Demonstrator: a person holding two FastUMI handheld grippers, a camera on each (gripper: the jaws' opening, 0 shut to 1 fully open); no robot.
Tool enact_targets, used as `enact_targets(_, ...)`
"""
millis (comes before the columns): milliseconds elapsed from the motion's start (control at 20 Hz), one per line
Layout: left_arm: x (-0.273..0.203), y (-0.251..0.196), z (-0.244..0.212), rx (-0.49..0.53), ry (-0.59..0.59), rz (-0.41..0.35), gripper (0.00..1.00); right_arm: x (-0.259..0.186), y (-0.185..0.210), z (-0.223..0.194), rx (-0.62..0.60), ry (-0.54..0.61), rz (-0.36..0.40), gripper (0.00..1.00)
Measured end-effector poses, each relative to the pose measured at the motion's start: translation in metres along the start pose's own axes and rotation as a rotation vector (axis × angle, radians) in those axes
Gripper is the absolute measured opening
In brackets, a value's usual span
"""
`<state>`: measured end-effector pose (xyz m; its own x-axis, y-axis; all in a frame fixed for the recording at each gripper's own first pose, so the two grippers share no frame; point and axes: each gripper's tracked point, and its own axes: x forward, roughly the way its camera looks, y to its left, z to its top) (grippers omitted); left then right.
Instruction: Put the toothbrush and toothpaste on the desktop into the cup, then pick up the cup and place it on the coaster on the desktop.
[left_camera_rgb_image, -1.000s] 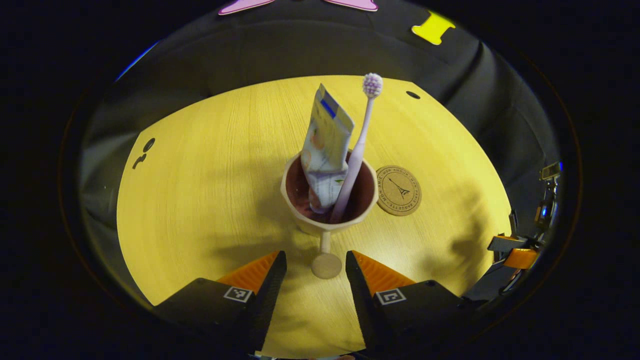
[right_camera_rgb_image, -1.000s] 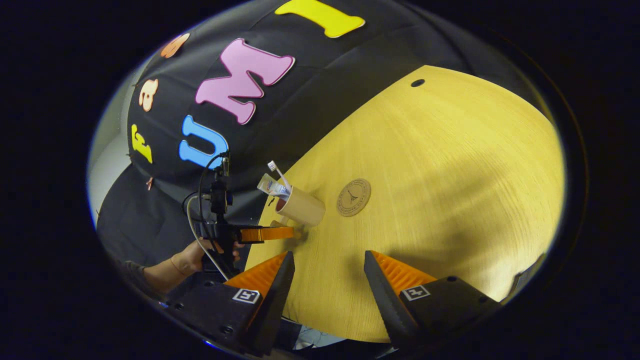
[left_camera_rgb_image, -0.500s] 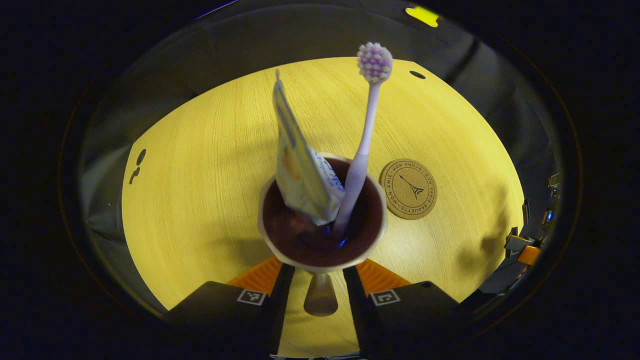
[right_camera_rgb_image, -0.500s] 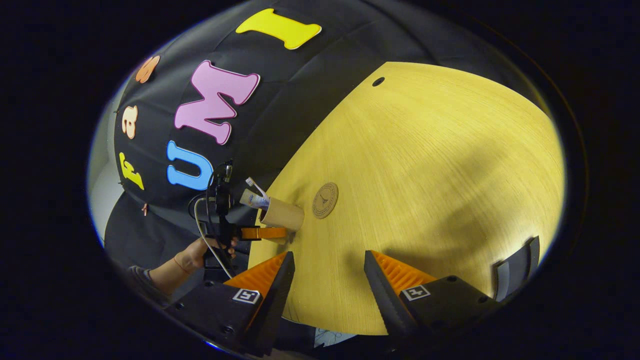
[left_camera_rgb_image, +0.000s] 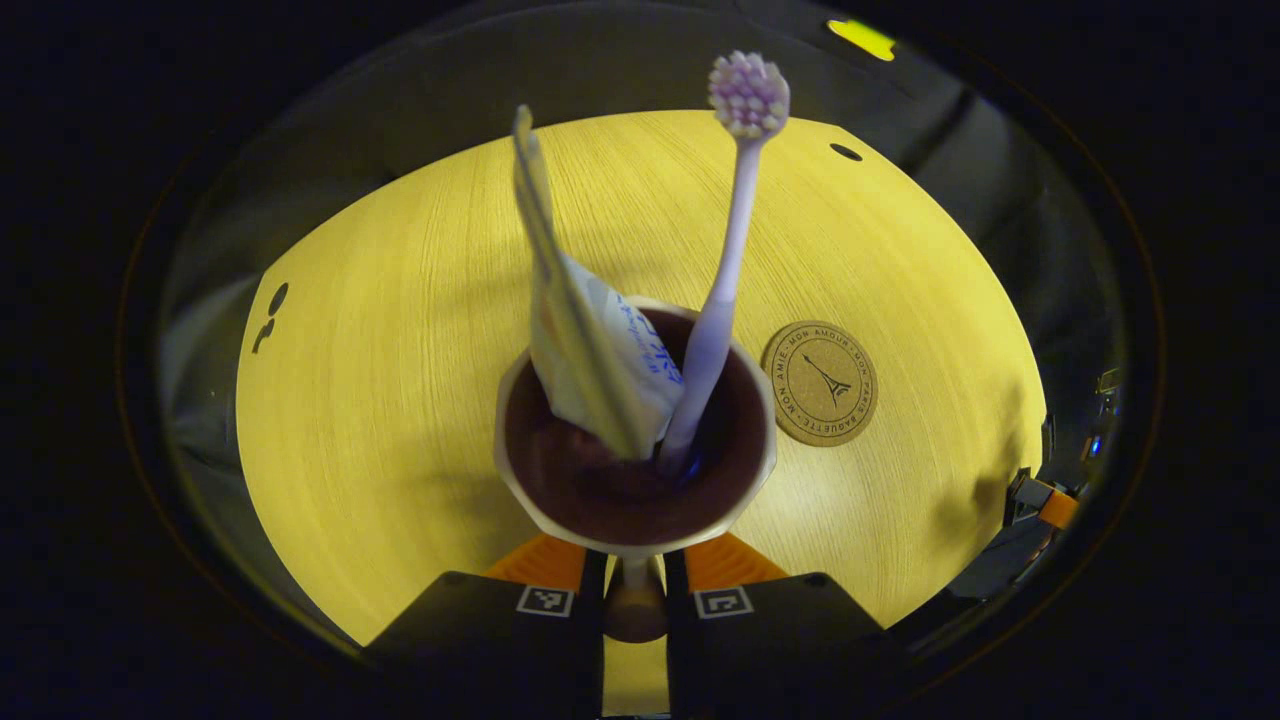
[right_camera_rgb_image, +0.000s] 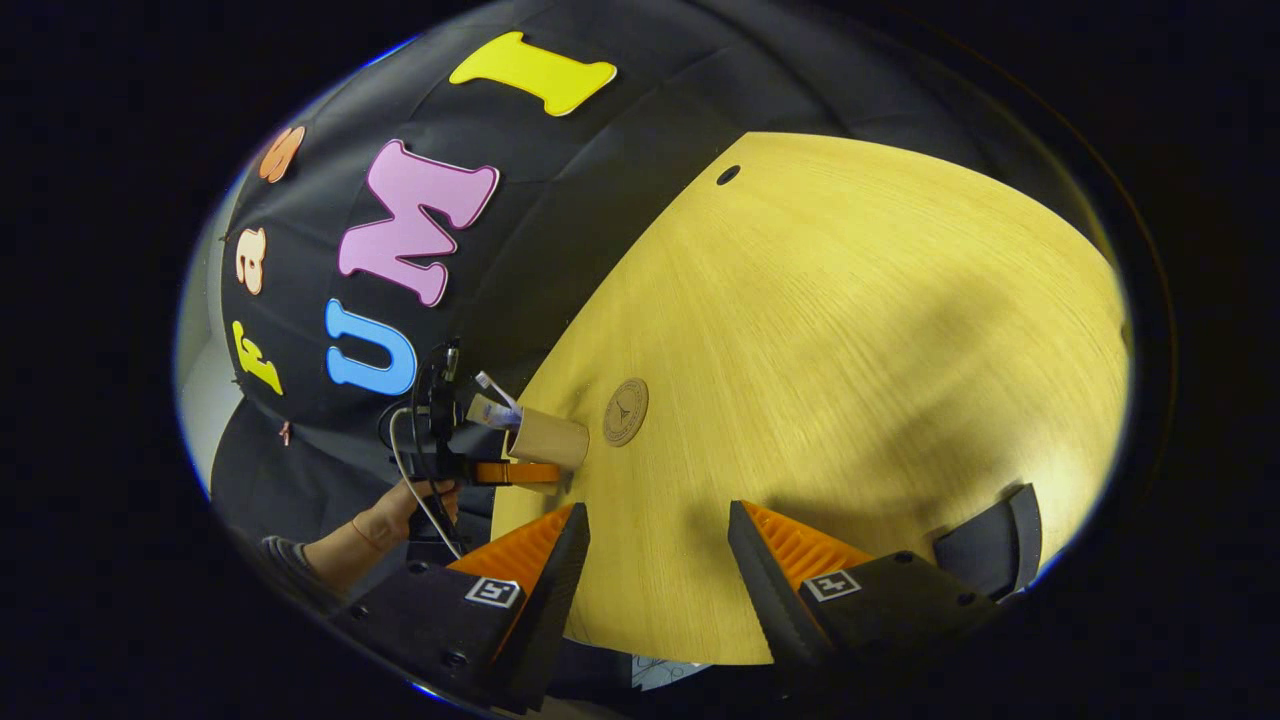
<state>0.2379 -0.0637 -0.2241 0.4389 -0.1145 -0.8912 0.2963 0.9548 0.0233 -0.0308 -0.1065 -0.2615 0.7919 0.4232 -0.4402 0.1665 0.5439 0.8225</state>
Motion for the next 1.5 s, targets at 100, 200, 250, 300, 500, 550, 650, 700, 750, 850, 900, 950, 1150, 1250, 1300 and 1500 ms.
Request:
enact_targets(100, -0.003, -0.003, 0.002, -0.025, -0.035, -0.003, 0.29, -0.004, -0.004, 0.006, 0.008, -0.011, -0.007, 0.87)
enact_targets(200, -0.010, -0.006, 0.006, -0.017, -0.048, -0.003, 0.29, -0.006, -0.009, 0.011, 0.013, -0.022, -0.012, 0.87)
enact_targets(250, -0.016, -0.009, 0.007, -0.009, -0.050, -0.010, 0.29, -0.007, -0.011, 0.012, 0.013, -0.027, -0.014, 0.87)
enact_targets(300, -0.022, -0.014, 0.009, -0.005, -0.052, -0.021, 0.28, -0.008, -0.012, 0.015, 0.014, -0.029, -0.013, 0.87)
enact_targets(500, -0.025, -0.042, 0.014, 0.017, -0.051, -0.060, 0.33, -0.013, -0.015, 0.020, 0.022, -0.041, -0.012, 0.87)
enact_targets(550, -0.024, -0.048, 0.014, 0.032, -0.048, -0.061, 0.29, -0.014, -0.016, 0.020, 0.023, -0.042, -0.014, 0.87)
enact_targets(650, -0.021, -0.061, 0.017, 0.059, -0.045, -0.068, 0.29, -0.018, -0.018, 0.021, 0.022, -0.049, -0.018, 0.87)
enact_targets(700, -0.020, -0.068, 0.019, 0.068, -0.044, -0.073, 0.28, -0.020, -0.020, 0.020, 0.025, -0.051, -0.020, 0.86)
enact_targets(750, -0.019, -0.074, 0.021, 0.075, -0.044, -0.077, 0.28, -0.022, -0.021, 0.020, 0.029, -0.052, -0.019, 0.87)
enact_targets(850, -0.017, -0.085, 0.024, 0.093, -0.040, -0.081, 0.29, -0.025, -0.026, 0.020, 0.037, -0.055, -0.027, 0.87)
enact_targets(900, -0.016, -0.089, 0.026, 0.103, -0.038, -0.081, 0.28, -0.028, -0.028, 0.021, 0.042, -0.059, -0.028, 0.86)
enact_targets(950, -0.014, -0.093, 0.027, 0.114, -0.035, -0.083, 0.29, -0.028, -0.030, 0.021, 0.048, -0.065, -0.031, 0.86)
enact_targets(1150, -0.008, -0.106, 0.033, 0.149, -0.028, -0.091, 0.28, -0.035, -0.039, 0.023, 0.066, -0.081, -0.042, 0.87)
enact_targets(1250, -0.005, -0.113, 0.034, 0.163, -0.024, -0.087, 0.24, -0.037, -0.041, 0.026, 0.074, -0.089, -0.047, 0.86)
enact_targets(1300, -0.003, -0.116, 0.035, 0.168, -0.021, -0.087, 0.28, -0.038, -0.042, 0.026, 0.079, -0.091, -0.047, 0.87)
enact_targets(1500, 0.003, -0.121, 0.037, 0.174, -0.017, -0.082, 0.29, -0.040, -0.044, 0.024, 0.081, -0.093, -0.052, 0.86)
